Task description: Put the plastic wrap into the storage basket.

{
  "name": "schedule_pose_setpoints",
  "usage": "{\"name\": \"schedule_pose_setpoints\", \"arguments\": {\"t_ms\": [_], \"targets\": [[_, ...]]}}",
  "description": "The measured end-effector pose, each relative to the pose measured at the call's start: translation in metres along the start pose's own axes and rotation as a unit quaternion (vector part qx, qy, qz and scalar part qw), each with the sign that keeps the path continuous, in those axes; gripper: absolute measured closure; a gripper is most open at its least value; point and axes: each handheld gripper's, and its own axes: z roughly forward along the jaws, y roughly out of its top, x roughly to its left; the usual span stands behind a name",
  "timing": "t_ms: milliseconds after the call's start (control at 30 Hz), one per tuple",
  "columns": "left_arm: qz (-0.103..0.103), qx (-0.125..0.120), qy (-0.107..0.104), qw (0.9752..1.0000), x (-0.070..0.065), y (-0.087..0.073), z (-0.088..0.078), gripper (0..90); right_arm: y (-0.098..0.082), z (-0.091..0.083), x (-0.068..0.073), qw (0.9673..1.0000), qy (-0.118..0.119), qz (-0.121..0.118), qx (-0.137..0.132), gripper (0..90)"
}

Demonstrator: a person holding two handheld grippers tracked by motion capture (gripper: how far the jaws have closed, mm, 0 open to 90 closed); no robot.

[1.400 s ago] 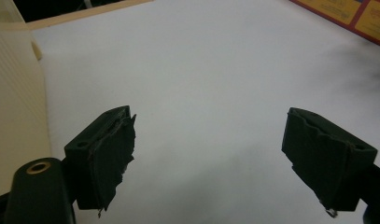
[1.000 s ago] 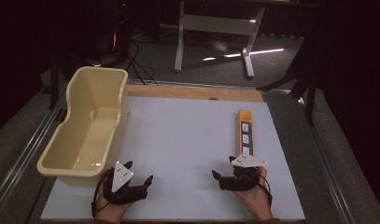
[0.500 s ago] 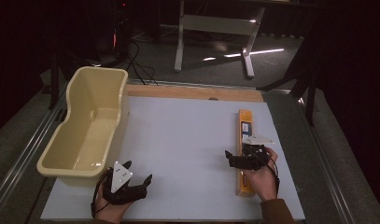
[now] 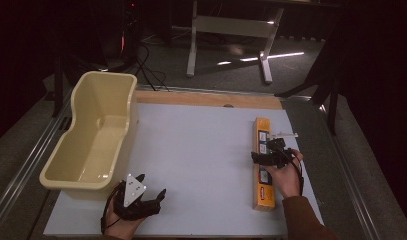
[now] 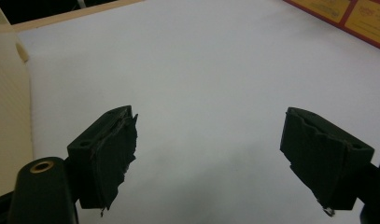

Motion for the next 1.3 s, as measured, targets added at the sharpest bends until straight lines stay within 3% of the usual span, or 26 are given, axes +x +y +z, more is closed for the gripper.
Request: {"name": "schedule_pose_setpoints", "arguments": {"t_ms": [267,567,733,767,800,967,1200,1300], "targets": [[0.000,0.001,-0.003,1.0000,-0.001,0.000,0.000,18.5,0.017,0.017,-0.005,0.9973,-0.013,0.038,0.062,19.2],[-0.002,0.002,-0.005,1.0000,0.000,0.000,0.000,19.1,0.028,0.028,-0.012,0.9883,-0.012,0.079,0.130,27.0],[-0.004,0.002,-0.007,1.0000,-0.001,0.000,0.000,19.4,0.034,0.032,-0.012,0.9772,-0.013,0.121,0.174,29.8],[-0.004,0.002,-0.007,1.0000,-0.001,0.000,0.000,19.5,0.034,0.032,-0.012,0.9772,-0.013,0.121,0.174,29.8],[-0.002,0.003,-0.008,1.0000,-0.001,0.000,0.000,19.5,0.037,0.033,-0.013,0.9722,-0.013,0.133,0.193,30.4],[-0.003,0.003,-0.008,1.0000,-0.002,0.000,0.000,19.8,0.042,0.040,-0.011,0.9632,-0.023,0.136,0.230,30.5],[-0.006,0.003,-0.007,0.9999,-0.001,0.000,0.001,20.0,0.048,0.049,-0.015,0.9465,-0.013,0.157,0.282,34.0],[-0.007,0.004,-0.008,0.9999,0.000,0.000,0.000,20.1,0.051,0.050,-0.014,0.9438,-0.018,0.157,0.291,35.9]]}}
